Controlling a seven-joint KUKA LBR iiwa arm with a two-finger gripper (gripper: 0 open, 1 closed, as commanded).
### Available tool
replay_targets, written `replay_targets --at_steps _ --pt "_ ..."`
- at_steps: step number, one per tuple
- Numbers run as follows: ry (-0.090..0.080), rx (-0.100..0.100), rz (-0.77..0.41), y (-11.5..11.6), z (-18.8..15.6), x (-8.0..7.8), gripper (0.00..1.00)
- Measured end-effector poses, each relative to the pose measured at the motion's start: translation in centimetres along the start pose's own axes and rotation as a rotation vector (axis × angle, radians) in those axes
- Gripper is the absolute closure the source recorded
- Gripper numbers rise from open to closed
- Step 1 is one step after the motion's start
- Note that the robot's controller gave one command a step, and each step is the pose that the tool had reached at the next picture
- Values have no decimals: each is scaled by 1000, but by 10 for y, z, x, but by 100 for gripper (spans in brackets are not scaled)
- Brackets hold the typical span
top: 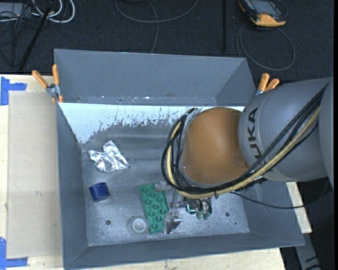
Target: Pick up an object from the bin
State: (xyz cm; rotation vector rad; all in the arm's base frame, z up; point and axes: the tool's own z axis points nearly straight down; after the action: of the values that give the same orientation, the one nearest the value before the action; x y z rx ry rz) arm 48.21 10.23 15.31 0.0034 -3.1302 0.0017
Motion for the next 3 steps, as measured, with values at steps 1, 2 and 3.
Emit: replay_targets --at_steps 1,2,3 --pt "-31 -5 73 20 80 -3 0" --pt "-39 -10 74 21 76 -5 100" --pt "-20 -5 63 46 -44 -35 100"
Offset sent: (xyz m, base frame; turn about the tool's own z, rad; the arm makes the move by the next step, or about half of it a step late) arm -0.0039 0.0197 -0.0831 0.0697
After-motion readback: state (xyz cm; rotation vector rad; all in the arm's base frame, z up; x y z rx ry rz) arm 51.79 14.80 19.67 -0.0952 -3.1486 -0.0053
